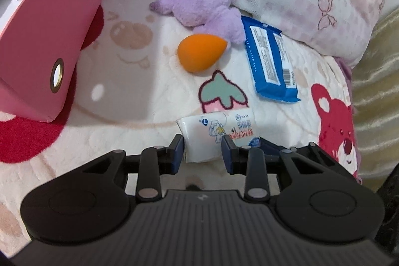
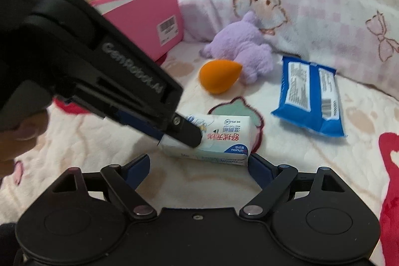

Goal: Organize objects
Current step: 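Lift the white wet-wipe pack with the left gripper toward the pink box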

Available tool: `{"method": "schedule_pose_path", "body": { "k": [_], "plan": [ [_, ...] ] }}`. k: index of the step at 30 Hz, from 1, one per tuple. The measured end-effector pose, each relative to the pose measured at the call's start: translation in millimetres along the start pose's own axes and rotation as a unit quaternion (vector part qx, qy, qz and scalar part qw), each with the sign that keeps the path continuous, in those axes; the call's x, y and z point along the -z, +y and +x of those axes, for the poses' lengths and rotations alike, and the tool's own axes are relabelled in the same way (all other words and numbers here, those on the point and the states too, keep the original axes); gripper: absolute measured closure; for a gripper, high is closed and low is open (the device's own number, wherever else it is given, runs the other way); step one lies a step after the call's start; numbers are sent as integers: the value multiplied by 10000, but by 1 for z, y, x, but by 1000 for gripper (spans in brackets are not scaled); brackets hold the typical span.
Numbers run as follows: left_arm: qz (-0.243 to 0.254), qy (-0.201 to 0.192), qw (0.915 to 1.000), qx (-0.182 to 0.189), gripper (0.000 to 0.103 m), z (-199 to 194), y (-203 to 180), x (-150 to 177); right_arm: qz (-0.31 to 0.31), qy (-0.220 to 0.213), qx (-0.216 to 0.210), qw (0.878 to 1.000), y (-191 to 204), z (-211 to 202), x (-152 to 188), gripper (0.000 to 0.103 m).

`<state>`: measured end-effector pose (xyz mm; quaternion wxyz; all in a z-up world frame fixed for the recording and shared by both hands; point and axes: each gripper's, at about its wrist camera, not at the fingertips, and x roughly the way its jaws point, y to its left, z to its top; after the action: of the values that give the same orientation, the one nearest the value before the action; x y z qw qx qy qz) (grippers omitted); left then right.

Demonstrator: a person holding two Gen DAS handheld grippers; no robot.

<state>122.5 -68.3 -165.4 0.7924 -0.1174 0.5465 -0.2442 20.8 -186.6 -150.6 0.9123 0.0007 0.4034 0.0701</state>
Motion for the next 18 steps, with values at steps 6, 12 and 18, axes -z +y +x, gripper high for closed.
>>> {"method": "schedule_pose_path", "body": {
  "k": [6,12,18],
  "plan": [
    [397,-66,9989,-247,69,0,-1,-3,-8,80,50,10000,0,2,0,13],
    [320,-152,9993,-141,73,4,3,-6,67,-84,104,9999,-2,2,-2,13],
    [-109,-48,9999,54,73,9,6,-6,91,-159,-13,9998,-3,5,6,12]
  ]
}}
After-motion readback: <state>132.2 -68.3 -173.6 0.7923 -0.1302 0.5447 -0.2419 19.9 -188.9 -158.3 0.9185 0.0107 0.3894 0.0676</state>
